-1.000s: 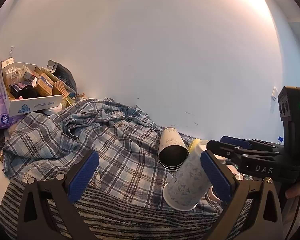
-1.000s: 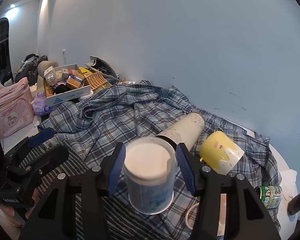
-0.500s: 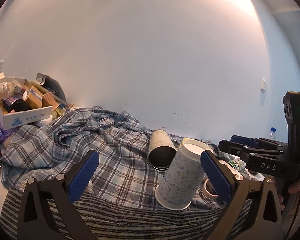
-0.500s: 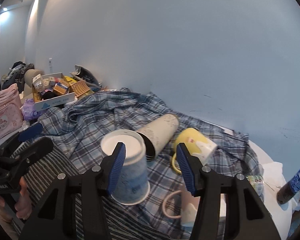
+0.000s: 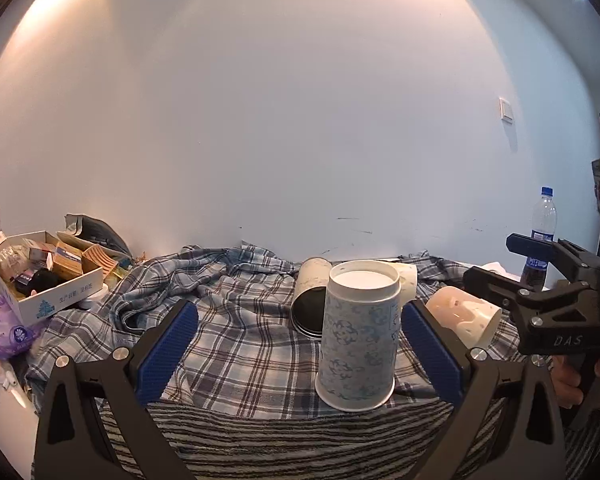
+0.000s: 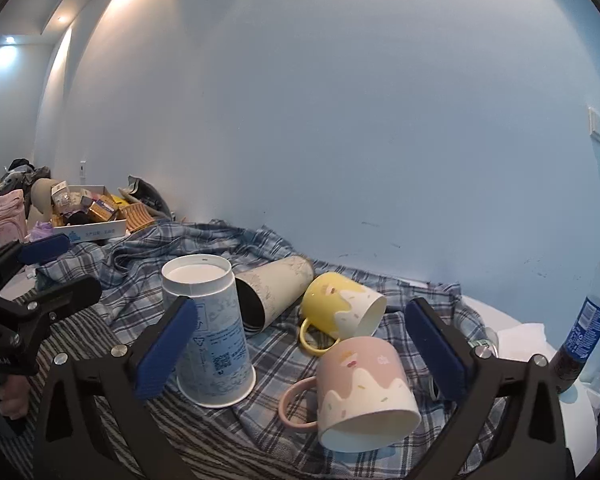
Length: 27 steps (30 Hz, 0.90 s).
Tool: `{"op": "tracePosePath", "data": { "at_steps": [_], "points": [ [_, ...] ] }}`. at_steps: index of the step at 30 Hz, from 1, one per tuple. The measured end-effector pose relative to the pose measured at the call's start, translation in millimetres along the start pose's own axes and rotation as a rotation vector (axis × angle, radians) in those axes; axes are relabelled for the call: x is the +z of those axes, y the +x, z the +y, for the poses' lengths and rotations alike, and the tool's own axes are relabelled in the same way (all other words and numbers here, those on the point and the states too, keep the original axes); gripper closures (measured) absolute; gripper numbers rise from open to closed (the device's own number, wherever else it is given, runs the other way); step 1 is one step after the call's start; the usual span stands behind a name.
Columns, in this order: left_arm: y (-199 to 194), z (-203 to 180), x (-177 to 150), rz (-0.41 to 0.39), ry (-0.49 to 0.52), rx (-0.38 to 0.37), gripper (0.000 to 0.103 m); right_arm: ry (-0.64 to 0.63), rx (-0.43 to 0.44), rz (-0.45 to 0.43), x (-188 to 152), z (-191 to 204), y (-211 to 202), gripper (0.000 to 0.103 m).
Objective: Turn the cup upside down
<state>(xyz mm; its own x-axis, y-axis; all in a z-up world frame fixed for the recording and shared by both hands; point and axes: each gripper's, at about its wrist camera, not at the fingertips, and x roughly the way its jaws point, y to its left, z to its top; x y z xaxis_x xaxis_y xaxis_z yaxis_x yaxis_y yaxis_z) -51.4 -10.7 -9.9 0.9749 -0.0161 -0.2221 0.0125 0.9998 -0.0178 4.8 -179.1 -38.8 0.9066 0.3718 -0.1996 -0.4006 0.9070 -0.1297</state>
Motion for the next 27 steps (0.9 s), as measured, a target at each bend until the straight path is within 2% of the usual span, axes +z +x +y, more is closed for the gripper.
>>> {"op": "tracePosePath", "data": {
  "at_steps": [7, 13, 27],
  "points": [
    [0, 1, 0, -0.006, 0.001, 0.009, 0.000, 0.024, 0.012, 0.047, -2, -5, 4, 0.000],
    [-1, 2, -1, -0.009, 0.006, 0.014, 0.000, 0.037, 0.014, 0.037, -4, -8, 0, 0.000],
    [-4, 1, -1, -0.012, 0.005, 0.010, 0.000, -0.019, 0.008, 0.026, -4, 3, -1, 0.000]
  ]
}}
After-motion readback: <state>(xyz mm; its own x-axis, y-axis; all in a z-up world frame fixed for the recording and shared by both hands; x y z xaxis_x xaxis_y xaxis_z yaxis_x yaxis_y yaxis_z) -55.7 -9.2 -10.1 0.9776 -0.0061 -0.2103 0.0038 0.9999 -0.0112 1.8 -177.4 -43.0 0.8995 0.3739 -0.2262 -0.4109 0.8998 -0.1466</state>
